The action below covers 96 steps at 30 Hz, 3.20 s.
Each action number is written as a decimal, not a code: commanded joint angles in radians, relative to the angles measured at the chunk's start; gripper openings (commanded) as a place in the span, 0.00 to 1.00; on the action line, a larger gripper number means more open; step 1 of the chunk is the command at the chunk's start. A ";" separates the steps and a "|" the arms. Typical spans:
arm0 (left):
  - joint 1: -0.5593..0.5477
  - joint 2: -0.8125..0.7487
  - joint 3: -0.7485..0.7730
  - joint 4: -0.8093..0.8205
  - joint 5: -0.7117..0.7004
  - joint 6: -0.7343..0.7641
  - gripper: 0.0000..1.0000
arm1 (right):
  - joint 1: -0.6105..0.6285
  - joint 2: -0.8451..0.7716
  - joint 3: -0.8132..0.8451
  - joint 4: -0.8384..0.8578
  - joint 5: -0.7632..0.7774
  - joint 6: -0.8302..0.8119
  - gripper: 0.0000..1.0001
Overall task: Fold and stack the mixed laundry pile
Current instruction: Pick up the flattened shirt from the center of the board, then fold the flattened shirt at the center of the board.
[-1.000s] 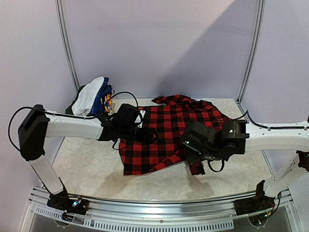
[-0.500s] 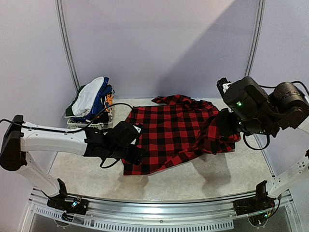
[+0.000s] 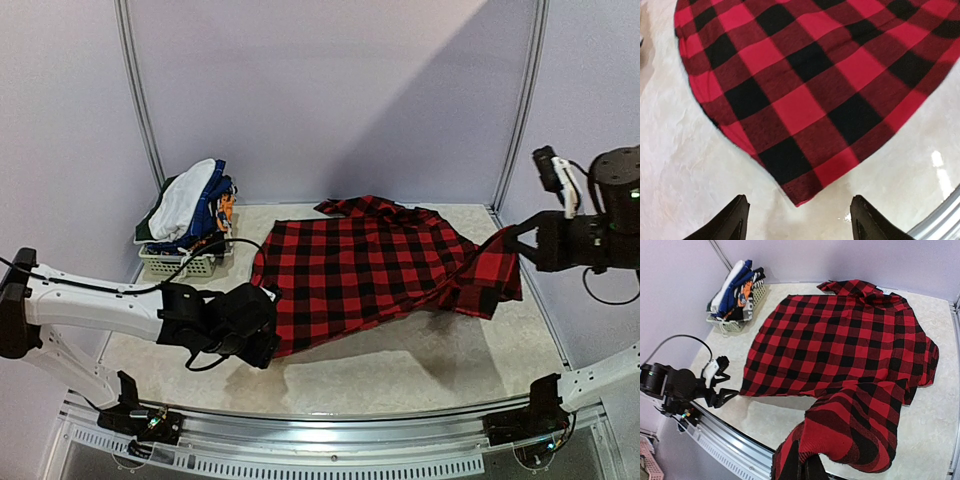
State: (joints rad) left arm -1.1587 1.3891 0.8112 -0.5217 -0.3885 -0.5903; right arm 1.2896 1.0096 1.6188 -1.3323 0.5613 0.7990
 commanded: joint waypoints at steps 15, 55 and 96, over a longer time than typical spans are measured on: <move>-0.053 0.124 -0.040 0.044 -0.001 -0.030 0.59 | 0.008 -0.171 -0.354 -0.241 -0.133 0.095 0.00; 0.046 0.130 0.139 -0.093 -0.113 -0.076 0.00 | -0.026 0.083 -0.287 -0.130 0.436 0.338 0.00; 0.449 0.446 0.449 -0.058 -0.020 0.115 0.00 | -0.444 0.636 0.175 0.725 0.557 -0.970 0.00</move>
State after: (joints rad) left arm -0.7494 1.7996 1.2320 -0.5892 -0.4297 -0.4946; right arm 0.8494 1.5978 1.7447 -0.6643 1.0618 -0.0811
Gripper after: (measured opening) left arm 0.019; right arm 0.019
